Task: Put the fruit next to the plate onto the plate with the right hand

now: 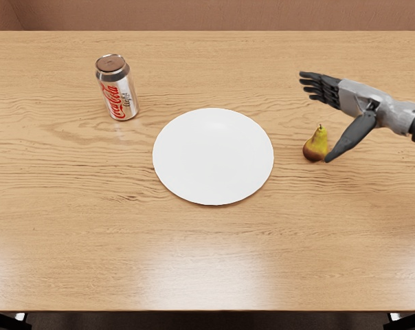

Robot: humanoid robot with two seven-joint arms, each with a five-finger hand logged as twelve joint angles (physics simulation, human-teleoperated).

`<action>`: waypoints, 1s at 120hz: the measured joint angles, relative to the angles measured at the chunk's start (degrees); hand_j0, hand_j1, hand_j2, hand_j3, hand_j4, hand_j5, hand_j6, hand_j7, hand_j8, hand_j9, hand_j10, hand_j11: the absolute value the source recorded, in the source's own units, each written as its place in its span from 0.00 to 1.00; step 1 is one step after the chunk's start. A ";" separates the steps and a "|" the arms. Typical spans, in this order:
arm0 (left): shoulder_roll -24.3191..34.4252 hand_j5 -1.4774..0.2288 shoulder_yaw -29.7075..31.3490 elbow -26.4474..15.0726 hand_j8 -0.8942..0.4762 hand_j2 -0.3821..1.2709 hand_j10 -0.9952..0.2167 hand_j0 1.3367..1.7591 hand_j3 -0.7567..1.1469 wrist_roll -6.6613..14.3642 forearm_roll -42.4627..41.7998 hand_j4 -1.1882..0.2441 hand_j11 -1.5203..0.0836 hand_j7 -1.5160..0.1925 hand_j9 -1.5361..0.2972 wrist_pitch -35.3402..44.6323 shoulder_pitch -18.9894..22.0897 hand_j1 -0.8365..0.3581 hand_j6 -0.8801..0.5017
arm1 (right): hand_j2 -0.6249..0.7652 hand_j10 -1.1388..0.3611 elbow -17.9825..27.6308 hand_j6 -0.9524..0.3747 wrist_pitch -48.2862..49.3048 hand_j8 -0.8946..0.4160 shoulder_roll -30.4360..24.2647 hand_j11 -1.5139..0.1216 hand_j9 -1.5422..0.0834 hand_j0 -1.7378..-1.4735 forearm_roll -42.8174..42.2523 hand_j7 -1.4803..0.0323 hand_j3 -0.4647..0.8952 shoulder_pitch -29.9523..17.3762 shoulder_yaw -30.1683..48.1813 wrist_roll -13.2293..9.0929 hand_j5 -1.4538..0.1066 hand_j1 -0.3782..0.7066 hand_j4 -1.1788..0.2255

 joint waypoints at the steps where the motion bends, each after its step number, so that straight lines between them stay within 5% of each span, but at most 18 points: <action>1: 0.00 0.86 0.00 0.00 0.65 0.23 0.82 0.76 0.40 0.00 0.00 0.83 0.95 0.89 0.84 0.00 0.00 0.99 0.64 | 0.45 0.75 -0.18 0.71 0.00 0.67 0.00 0.91 0.94 0.30 -0.01 0.97 0.34 -0.02 -0.06 0.01 0.92 0.04 0.83; 42: 0.00 0.86 0.00 0.00 0.65 0.23 0.82 0.76 0.40 0.00 0.00 0.83 0.95 0.89 0.84 0.00 0.00 0.99 0.64 | 0.45 0.74 -9.48 0.70 -5.26 0.66 1.36 0.91 0.93 0.30 0.06 0.96 0.34 2.09 -6.12 0.09 0.91 0.05 0.82; 74: 0.00 0.86 0.00 0.00 0.65 0.23 0.82 0.76 0.40 0.00 0.00 0.83 0.95 0.89 0.84 0.00 0.00 0.99 0.64 | 0.44 0.72 -15.97 0.68 -10.84 0.64 7.39 0.88 0.91 0.30 0.72 0.93 0.34 4.36 -6.61 -0.22 0.89 0.08 0.80; 120: 0.00 0.86 0.00 0.00 0.65 0.23 0.82 0.76 0.40 0.00 0.00 0.83 0.95 0.89 0.84 0.00 0.00 0.99 0.64 | 0.43 0.64 -18.69 0.58 -13.74 0.54 10.17 0.78 0.80 0.30 0.83 0.82 0.34 4.72 -10.77 0.14 0.78 0.23 0.71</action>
